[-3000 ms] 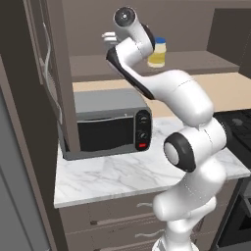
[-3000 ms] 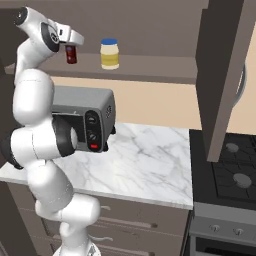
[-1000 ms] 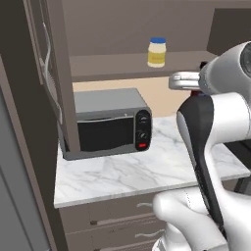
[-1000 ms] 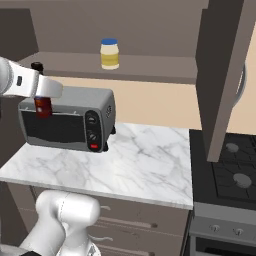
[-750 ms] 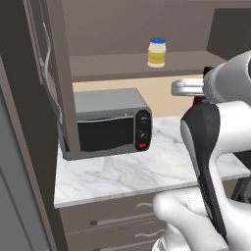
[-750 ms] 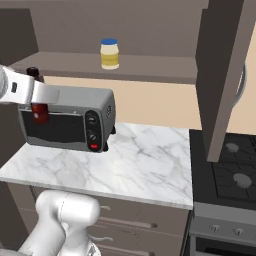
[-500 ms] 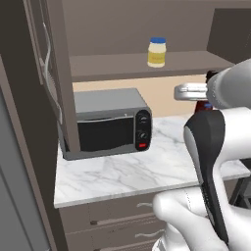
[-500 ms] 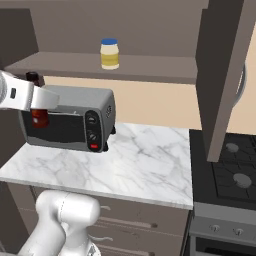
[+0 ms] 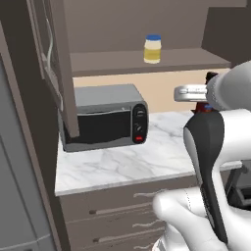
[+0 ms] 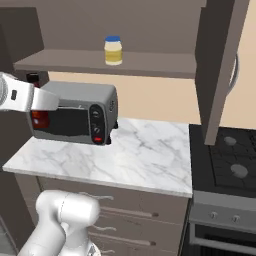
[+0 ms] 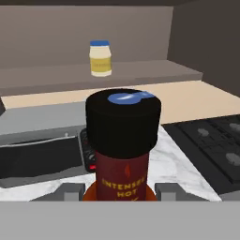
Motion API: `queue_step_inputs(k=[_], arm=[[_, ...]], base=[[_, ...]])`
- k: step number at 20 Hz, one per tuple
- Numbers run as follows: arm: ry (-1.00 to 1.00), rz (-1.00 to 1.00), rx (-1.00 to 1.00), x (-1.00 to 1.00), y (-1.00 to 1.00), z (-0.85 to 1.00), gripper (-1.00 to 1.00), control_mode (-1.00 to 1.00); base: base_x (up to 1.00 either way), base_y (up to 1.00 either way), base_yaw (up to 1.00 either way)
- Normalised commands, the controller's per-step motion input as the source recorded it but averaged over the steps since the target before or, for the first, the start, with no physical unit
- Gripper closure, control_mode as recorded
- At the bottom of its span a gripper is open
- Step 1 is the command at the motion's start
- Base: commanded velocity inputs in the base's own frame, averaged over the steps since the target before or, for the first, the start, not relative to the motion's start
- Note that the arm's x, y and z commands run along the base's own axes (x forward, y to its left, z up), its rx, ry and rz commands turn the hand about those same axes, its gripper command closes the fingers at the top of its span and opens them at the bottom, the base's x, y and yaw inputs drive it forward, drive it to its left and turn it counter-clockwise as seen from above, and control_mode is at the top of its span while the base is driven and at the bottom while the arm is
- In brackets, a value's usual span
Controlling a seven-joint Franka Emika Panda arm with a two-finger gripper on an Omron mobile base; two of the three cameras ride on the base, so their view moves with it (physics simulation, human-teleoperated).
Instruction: Move the condiment bottle and mayonnaise from the cabinet to the dining counter.
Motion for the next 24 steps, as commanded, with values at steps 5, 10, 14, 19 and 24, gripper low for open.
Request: queue_step_inputs(k=[5, 10, 14, 19, 24], arm=[[0.00, 0.00, 0.00, 0.00, 0.00, 0.00, 1.00, 1.00], [0.00, 0.00, 0.00, 0.00, 0.00, 0.00, 1.00, 1.00], [0.00, 0.00, 0.00, 0.00, 0.00, 0.00, 1.00, 1.00], [0.00, 0.00, 0.00, 0.00, 0.00, 0.00, 1.00, 1.00], [0.00, 0.00, 0.00, 0.00, 0.00, 0.00, 1.00, 1.00]], base=[[-1.00, -0.14, 0.00], [-0.78, -0.09, -0.18], [-0.01, -0.01, -0.76], [0.00, -0.01, -0.80], [0.00, -0.02, -0.80]])
